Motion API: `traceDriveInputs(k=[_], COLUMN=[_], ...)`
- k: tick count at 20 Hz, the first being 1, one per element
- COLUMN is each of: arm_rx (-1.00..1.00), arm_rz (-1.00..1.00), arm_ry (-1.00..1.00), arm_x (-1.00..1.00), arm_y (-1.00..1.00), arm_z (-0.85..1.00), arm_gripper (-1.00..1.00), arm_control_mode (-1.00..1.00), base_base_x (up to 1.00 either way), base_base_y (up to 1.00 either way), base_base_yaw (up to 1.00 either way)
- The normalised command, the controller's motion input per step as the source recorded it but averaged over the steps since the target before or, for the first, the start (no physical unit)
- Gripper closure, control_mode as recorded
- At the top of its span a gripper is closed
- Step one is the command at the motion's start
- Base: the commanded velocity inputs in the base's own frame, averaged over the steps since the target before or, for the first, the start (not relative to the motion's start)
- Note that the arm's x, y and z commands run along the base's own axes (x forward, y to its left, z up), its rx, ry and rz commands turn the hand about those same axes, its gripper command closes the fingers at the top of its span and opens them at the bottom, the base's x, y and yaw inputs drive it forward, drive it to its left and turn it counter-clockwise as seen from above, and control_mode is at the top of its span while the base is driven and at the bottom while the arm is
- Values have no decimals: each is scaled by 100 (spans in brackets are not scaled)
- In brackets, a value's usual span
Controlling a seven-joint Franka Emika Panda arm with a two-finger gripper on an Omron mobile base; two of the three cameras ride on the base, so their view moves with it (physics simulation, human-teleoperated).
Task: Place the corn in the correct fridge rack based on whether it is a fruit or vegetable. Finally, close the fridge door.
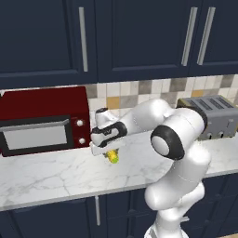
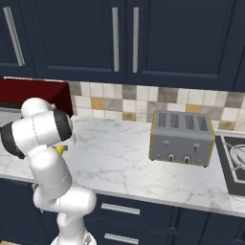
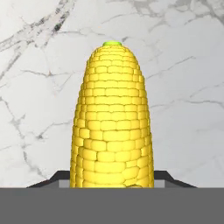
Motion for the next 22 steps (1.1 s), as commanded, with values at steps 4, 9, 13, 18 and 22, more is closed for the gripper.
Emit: traceDriveInputs(k=[4, 9, 13, 18, 22], arm_rx=[1, 0, 6, 1, 0], arm_rz=[-7, -9, -8, -9, -4], arm_ry=[-31, -21, -11, -2, 2], arm_x=[-96, -83, -53, -1, 1], arm_y=[-88, -72, -95, -25, 0], arm_z=[67, 83, 62, 72, 27], arm_gripper=[100, 100, 100, 100, 100], arm_control_mode=[-100, -100, -100, -100, -100], base_base_x=[0, 0, 0, 0, 0], base_base_y=[0, 0, 0, 0, 0], base_base_yaw=[0, 0, 0, 0, 0])
